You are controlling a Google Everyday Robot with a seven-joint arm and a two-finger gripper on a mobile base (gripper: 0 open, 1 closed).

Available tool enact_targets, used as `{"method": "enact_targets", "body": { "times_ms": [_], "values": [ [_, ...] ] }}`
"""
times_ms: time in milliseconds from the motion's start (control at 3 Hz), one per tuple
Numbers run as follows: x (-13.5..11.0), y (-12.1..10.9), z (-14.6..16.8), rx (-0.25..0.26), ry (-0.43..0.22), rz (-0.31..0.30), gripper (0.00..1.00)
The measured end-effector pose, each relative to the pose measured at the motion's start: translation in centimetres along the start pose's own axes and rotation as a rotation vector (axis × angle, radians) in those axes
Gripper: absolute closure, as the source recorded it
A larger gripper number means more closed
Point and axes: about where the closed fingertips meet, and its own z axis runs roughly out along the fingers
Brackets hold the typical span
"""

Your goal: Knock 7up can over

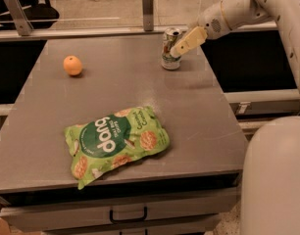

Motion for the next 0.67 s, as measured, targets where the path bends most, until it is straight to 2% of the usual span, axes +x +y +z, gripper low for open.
{"method": "enact_targets", "body": {
  "times_ms": [333, 667],
  "values": [
    [0.3, 1.6, 1.6, -0.061, -0.002, 0.024, 0.00],
    [-1.2, 5.5, 2.1, -0.156, -0.026, -0.014, 0.00]
  ]
}}
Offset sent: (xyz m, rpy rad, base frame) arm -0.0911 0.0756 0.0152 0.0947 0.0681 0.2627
